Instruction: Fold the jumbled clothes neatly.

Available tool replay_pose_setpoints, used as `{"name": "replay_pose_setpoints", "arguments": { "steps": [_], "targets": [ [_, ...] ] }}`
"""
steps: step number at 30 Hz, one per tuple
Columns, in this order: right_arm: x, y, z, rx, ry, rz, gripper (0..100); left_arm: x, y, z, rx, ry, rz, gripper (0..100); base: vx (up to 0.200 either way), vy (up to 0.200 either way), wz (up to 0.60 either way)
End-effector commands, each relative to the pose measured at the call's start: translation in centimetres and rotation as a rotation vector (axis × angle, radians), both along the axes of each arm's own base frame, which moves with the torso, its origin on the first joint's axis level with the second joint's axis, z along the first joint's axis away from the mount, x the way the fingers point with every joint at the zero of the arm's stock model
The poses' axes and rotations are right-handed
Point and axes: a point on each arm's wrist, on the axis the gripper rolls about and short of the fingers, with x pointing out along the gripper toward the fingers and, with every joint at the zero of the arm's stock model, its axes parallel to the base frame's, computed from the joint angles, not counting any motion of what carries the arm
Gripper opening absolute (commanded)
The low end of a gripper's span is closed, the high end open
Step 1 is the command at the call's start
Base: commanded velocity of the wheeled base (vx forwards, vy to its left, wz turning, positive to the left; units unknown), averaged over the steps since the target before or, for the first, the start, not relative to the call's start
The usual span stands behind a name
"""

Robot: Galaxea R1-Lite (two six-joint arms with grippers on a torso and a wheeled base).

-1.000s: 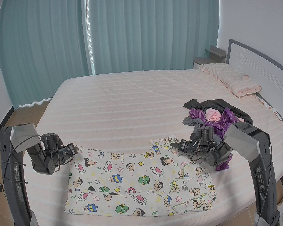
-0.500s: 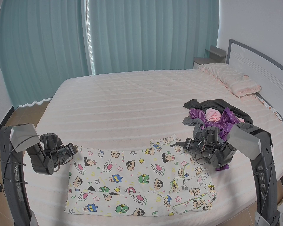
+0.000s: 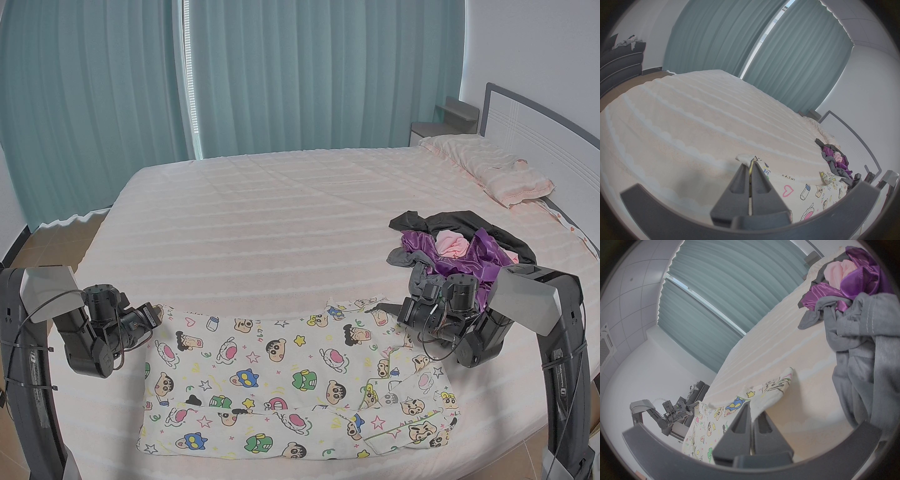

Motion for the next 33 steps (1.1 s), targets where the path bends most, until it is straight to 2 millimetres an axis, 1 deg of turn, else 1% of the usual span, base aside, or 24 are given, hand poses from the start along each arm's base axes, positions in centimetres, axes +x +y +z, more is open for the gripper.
{"name": "replay_pose_setpoints", "arguments": {
  "steps": [1, 8, 14, 16, 17, 22, 30, 33],
  "targets": [
    [-0.4, -0.2, 0.8, 0.004, -0.017, 0.002, 0, -0.4, -0.2, 0.0, 0.0, -0.002, -0.004, 0, 0.0, 0.0, 0.0],
    [-1.1, -0.3, 1.4, 0.009, -0.038, 0.005, 0, -0.9, -0.6, 0.0, 0.012, -0.007, -0.021, 0, 0.0, 0.0, 0.0],
    [-2.7, -0.6, 2.3, 0.021, -0.067, 0.03, 0, -1.7, -0.6, 0.7, 0.021, -0.009, -0.023, 0, 0.0, 0.0, 0.0],
    [-2.9, -0.7, 2.4, 0.022, -0.065, 0.033, 0, -1.8, -0.6, 0.8, 0.021, -0.007, -0.023, 0, 0.0, 0.0, 0.0],
    [-3.3, -0.7, 2.5, 0.022, -0.061, 0.042, 0, -2.3, -0.6, 1.3, 0.02, -0.007, -0.026, 0, 0.0, 0.0, 0.0],
    [-4.2, -0.9, 3.1, 0.023, -0.063, 0.047, 0, -3.3, -0.5, 1.7, 0.009, -0.003, -0.033, 0, 0.0, 0.0, 0.0],
    [-6.0, -1.1, 3.0, 0.009, -0.061, 0.057, 0, -5.5, -0.5, 1.3, 0.016, 0.01, -0.029, 0, 0.0, 0.0, 0.0],
    [-6.4, -1.3, 2.8, -0.004, -0.065, 0.059, 0, -5.9, -0.5, 1.2, 0.02, 0.01, -0.029, 0, 0.0, 0.0, 0.0]
  ]
}}
